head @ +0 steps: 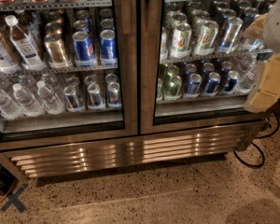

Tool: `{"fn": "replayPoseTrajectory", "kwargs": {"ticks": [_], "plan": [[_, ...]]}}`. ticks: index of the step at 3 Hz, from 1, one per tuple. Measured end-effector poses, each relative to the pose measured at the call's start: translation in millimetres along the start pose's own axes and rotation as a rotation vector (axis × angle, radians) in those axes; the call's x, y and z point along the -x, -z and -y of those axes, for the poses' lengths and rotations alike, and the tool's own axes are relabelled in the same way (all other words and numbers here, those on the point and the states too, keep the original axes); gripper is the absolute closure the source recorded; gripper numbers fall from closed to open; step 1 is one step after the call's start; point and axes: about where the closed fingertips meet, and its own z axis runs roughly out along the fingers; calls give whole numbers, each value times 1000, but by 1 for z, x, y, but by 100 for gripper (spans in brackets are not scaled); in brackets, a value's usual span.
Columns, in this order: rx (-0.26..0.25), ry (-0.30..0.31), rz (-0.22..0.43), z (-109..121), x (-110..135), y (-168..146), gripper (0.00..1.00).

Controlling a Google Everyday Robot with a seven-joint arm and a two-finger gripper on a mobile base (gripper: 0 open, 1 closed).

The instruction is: Open right fridge door

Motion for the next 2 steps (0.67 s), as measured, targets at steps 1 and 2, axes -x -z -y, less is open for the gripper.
{"fn": "replayPoseTrajectory", "kwargs": {"ticks": [1,2], "plan": [[8,67,125,26,19,4,0],[15,110,175,37,30,5,0]]}}
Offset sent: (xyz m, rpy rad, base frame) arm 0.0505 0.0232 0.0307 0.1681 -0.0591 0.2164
